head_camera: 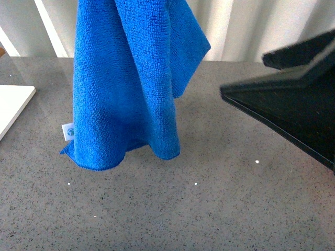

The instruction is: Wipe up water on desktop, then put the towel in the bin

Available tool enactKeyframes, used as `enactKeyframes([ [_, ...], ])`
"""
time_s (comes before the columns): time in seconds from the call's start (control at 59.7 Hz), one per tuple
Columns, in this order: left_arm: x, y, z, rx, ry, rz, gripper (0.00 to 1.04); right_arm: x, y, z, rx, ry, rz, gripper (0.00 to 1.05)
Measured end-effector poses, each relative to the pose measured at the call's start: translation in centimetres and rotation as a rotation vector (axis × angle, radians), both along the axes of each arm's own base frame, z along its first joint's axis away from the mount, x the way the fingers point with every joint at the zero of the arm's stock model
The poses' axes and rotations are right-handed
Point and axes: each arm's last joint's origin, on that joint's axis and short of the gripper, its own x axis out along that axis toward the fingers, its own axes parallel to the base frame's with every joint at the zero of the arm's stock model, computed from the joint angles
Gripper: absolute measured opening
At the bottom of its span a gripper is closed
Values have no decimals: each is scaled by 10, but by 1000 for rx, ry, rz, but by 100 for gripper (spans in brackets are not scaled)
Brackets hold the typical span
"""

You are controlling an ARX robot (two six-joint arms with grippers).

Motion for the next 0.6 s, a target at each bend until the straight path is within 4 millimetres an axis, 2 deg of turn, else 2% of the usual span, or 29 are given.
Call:
enactKeyframes([
  [0.134,0,0,0,0,0,0,3,14,26,9,40,-29,52,98],
  [0.301,0,0,0,0,0,0,3,41,48,4,91,-1,77,98],
  [0.603,0,0,0,1,-1,0,3,66,84,-3,133,39,178,98],
])
